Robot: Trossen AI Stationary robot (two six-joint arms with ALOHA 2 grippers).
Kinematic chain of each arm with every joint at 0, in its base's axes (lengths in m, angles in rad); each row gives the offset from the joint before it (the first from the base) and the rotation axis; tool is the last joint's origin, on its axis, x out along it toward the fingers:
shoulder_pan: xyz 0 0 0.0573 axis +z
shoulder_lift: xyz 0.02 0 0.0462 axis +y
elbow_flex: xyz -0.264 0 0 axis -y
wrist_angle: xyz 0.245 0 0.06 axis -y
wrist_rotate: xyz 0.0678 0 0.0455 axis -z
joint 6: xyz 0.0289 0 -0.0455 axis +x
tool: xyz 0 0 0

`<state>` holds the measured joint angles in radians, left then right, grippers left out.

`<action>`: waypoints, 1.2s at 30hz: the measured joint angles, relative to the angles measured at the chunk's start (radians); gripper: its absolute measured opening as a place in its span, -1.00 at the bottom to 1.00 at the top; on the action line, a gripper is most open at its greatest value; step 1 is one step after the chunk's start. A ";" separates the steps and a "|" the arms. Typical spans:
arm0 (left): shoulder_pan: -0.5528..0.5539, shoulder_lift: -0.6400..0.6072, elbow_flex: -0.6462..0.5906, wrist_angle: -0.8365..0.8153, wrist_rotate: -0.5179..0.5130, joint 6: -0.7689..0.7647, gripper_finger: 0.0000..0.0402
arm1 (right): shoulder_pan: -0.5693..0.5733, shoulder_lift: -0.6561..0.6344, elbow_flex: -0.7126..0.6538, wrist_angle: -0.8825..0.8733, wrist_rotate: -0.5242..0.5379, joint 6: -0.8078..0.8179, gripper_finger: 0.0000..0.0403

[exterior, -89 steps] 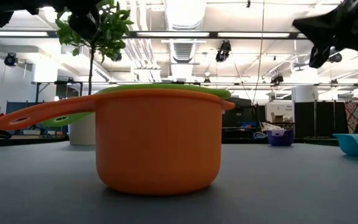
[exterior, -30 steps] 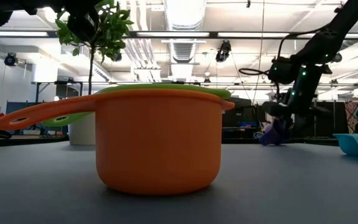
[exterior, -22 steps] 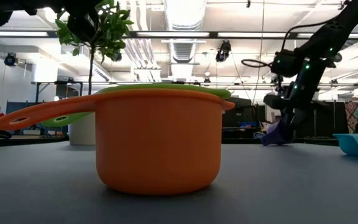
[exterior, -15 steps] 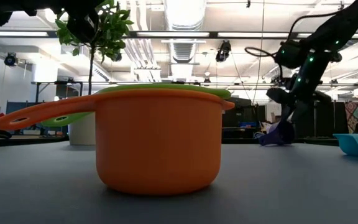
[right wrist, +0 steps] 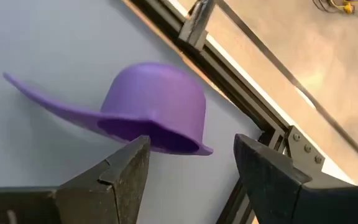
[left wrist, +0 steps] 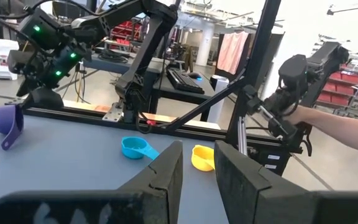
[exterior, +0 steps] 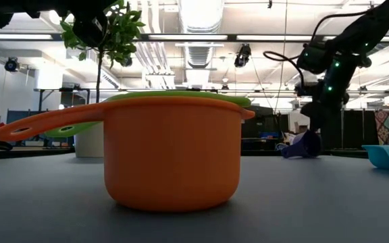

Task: Nest measuring cups in basket
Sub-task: Stack the purple measuring cup on top of the green measuring cup

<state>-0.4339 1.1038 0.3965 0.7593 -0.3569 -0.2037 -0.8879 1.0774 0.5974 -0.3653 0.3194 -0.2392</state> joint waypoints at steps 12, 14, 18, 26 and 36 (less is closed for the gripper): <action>0.000 0.000 0.000 -0.005 0.000 0.000 -0.63 | 0.000 0.152 -0.003 0.052 0.025 -0.010 0.11; 0.000 0.000 0.000 -0.008 0.000 0.000 -0.63 | 0.000 0.179 -0.003 0.077 0.040 -0.007 0.08; 0.000 0.000 0.000 -0.008 0.000 0.000 -0.63 | 0.002 0.218 0.012 0.088 0.057 0.011 -0.12; 0.000 0.000 0.000 -0.016 -0.001 0.000 -0.63 | 0.003 0.217 0.015 0.076 0.053 0.037 -0.88; 0.000 0.000 0.000 -0.022 -0.001 -0.041 -0.63 | 0.118 0.004 0.041 -0.093 -0.044 0.205 -0.96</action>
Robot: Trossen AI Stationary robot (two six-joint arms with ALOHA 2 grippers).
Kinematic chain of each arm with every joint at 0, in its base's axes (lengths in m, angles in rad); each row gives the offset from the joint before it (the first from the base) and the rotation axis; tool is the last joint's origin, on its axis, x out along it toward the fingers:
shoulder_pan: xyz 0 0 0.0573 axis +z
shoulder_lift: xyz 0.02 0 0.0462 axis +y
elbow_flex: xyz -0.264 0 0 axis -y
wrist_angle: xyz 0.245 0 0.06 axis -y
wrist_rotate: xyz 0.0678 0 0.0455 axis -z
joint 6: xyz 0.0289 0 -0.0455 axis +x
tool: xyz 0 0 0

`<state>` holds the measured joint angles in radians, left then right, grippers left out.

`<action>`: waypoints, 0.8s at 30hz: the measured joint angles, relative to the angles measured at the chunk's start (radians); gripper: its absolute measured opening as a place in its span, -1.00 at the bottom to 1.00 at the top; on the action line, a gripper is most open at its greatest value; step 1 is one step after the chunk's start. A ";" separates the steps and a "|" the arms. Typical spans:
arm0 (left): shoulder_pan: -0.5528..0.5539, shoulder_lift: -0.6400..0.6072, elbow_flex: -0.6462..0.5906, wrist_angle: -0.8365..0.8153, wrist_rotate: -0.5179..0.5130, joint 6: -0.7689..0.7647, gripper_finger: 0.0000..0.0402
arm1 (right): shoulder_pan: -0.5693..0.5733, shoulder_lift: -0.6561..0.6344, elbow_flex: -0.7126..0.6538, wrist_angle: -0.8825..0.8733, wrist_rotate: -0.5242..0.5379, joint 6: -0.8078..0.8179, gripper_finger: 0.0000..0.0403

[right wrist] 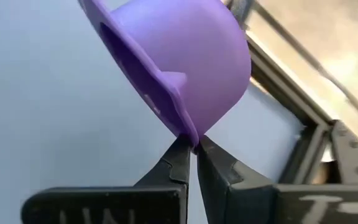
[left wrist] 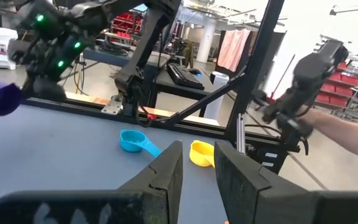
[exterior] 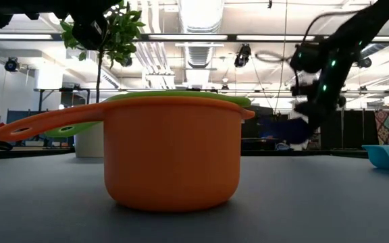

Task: Nest measuring cups in basket
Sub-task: Stack the purple measuring cup on top of the green measuring cup

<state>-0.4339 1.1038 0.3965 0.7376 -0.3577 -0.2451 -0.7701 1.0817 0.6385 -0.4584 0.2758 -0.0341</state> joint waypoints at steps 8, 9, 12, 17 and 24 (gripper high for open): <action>0.000 0.000 0.000 -0.002 -0.036 0.001 -0.61 | 0.180 -0.184 0.103 -0.240 -0.225 0.260 -0.96; 0.000 0.000 0.000 -0.005 -0.054 0.007 -0.59 | 0.209 -0.199 0.114 -0.248 -0.259 0.293 -0.96; 0.006 0.000 0.003 -0.014 -0.071 0.034 -0.47 | 0.313 -0.230 0.137 -0.236 -0.322 0.383 -0.96; 0.016 0.000 0.071 -0.110 -0.104 0.043 -0.13 | 0.499 -0.222 0.152 -0.162 -0.329 0.463 -0.96; 0.026 0.021 0.258 -0.398 -0.199 -0.045 0.31 | 0.712 -0.119 0.152 0.020 -0.328 0.529 -0.96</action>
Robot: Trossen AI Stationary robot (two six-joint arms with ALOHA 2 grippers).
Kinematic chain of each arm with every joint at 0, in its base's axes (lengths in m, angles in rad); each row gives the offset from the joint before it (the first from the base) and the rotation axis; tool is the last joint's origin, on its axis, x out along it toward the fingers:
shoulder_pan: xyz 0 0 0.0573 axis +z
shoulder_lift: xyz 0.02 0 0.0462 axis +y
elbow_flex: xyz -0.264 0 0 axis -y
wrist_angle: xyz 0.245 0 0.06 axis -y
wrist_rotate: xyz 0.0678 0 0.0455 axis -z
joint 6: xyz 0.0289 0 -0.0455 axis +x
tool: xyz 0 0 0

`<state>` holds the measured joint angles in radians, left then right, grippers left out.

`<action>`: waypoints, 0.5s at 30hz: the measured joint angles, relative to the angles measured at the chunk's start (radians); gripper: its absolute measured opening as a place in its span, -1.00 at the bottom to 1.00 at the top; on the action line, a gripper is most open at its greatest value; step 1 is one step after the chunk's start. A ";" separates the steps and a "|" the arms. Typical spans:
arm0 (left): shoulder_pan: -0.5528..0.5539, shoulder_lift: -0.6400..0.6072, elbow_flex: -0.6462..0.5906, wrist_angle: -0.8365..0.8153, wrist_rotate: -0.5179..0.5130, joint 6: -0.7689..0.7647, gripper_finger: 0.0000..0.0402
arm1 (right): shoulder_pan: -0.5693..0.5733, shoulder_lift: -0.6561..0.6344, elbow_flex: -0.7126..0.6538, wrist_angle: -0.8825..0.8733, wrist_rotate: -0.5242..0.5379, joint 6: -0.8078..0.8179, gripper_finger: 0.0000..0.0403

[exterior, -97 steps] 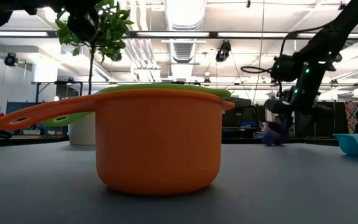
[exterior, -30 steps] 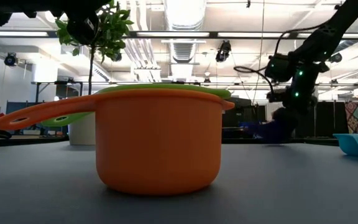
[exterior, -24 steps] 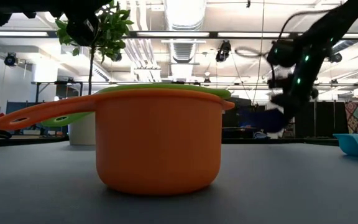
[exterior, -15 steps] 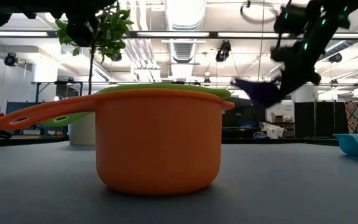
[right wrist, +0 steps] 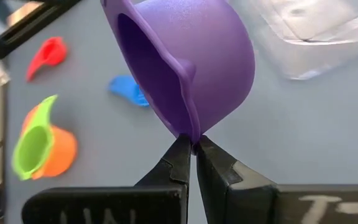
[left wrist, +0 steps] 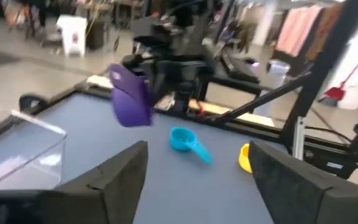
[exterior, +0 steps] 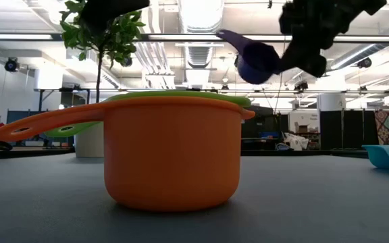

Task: Nest measuring cups in basket
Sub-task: Stack the purple measuring cup on top of the green measuring cup

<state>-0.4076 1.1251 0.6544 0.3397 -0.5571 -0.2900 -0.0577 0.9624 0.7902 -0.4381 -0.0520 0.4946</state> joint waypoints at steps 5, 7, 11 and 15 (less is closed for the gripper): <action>0.009 0.064 0.103 -0.148 -0.008 -0.103 0.39 | 0.111 0.118 0.013 0.114 -0.001 0.021 -0.96; 0.009 0.089 0.115 -0.147 0.001 -0.133 0.38 | 0.147 0.170 0.029 0.136 0.000 0.030 -0.96; 0.010 0.118 0.116 -0.140 0.044 -0.192 0.34 | 0.212 0.266 0.075 0.168 0.001 0.031 -0.96; 0.010 0.147 0.095 -0.137 0.053 -0.279 0.31 | 0.264 0.349 0.141 0.184 0.003 0.027 -0.96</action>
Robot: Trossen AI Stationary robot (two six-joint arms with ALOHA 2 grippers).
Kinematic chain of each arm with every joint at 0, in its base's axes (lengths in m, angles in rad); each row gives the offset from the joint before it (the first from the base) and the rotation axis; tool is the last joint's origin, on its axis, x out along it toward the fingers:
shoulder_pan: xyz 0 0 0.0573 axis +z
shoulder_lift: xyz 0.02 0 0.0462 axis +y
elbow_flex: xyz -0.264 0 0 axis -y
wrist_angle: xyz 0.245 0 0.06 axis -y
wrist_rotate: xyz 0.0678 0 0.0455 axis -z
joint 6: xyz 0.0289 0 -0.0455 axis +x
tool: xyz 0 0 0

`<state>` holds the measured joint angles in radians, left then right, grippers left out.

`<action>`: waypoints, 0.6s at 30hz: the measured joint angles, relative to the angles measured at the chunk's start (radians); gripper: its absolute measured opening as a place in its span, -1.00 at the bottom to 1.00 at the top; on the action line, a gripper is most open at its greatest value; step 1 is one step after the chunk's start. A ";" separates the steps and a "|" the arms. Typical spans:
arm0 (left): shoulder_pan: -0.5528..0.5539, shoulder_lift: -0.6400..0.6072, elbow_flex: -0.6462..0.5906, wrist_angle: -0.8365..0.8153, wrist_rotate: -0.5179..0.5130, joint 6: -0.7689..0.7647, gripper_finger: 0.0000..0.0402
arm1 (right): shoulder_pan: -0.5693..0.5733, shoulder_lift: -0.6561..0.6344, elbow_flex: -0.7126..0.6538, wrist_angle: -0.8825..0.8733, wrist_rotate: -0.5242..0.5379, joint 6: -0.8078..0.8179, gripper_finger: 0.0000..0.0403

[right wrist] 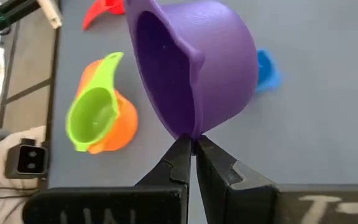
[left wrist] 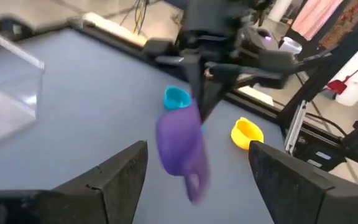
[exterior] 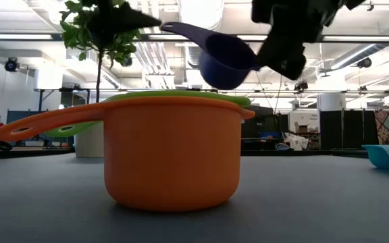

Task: Nest measuring cups in basket
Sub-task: Stack the purple measuring cup on top of the green measuring cup

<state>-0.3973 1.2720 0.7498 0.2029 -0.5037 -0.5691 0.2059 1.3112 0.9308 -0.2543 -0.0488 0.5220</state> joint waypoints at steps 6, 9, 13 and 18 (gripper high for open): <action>-0.004 0.047 -0.012 0.059 0.113 -0.077 0.30 | 0.050 0.093 0.096 -0.002 0.026 -0.010 -0.96; -0.009 0.053 -0.012 0.058 0.141 -0.094 0.30 | 0.058 0.122 0.127 -0.016 0.030 -0.015 -0.96; -0.010 0.047 -0.016 0.029 0.148 -0.103 0.30 | 0.061 0.145 0.158 -0.080 0.075 -0.014 -0.96; -0.010 0.040 -0.015 -0.003 0.149 -0.097 0.30 | 0.059 0.137 0.158 -0.154 0.141 -0.009 -0.96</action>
<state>-0.4068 1.3117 0.7345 0.1998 -0.3550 -0.6662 0.2647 1.4477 1.0889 -0.4078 0.0922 0.5134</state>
